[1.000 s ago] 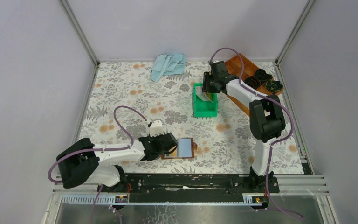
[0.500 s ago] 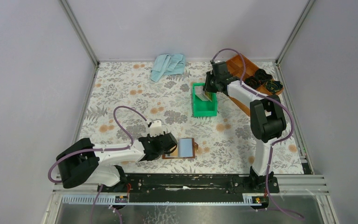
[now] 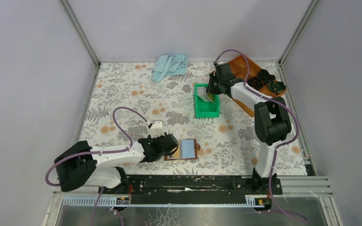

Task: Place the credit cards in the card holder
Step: Pick up the credit card from the storage box.

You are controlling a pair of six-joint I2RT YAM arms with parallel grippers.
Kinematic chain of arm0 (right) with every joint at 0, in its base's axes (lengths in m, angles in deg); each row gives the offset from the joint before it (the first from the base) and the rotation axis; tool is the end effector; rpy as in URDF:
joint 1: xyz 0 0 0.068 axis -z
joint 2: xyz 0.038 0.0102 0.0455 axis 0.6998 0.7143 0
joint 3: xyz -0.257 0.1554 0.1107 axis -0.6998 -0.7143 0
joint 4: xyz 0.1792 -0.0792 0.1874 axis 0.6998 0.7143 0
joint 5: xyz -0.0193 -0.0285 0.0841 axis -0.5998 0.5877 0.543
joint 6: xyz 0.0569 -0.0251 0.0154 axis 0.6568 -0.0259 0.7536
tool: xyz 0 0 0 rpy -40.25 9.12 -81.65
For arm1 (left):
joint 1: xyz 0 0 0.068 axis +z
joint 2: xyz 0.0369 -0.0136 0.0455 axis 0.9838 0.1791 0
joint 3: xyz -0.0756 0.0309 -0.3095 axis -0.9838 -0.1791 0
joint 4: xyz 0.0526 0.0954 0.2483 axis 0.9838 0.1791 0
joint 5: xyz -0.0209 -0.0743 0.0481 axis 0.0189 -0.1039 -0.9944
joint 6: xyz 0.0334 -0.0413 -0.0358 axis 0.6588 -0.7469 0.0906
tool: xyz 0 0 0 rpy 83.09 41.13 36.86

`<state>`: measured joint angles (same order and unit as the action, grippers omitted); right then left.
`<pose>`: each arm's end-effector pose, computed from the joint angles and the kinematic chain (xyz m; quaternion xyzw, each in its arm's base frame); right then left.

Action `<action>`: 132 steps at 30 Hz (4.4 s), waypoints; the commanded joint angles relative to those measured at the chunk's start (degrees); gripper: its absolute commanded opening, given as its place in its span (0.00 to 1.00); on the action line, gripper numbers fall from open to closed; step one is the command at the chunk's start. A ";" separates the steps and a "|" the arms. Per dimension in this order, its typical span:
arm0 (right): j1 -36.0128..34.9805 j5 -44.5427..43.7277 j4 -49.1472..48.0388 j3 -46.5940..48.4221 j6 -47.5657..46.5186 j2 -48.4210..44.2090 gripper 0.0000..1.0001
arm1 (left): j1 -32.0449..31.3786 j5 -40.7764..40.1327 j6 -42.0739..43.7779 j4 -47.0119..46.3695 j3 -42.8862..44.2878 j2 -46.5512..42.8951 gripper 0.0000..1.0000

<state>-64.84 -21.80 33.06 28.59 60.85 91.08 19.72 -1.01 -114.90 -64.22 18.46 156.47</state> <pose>0.4521 0.1724 0.2508 -0.0270 0.8995 0.1794 0.3974 0.1276 -0.1683 0.1792 -0.0791 0.9414 -0.0345 0.3260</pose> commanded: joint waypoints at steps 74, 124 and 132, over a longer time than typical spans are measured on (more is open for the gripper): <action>-4.00 -5.32 -6.68 -14.29 2.10 -31.33 0.00 | -0.32 -7.79 -0.97 -19.83 -0.63 -22.73 0.53; -9.26 5.90 -87.09 -49.56 60.31 -32.15 0.00 | 25.18 33.55 -1.42 -92.77 -4.63 -3.69 0.57; -9.62 6.45 -91.22 -50.18 62.30 -28.94 0.00 | 26.53 37.34 -2.38 -95.01 -1.75 1.54 0.55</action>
<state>-73.69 -15.94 -51.44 -21.37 121.72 62.07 45.62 33.15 -116.52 -153.22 14.88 156.82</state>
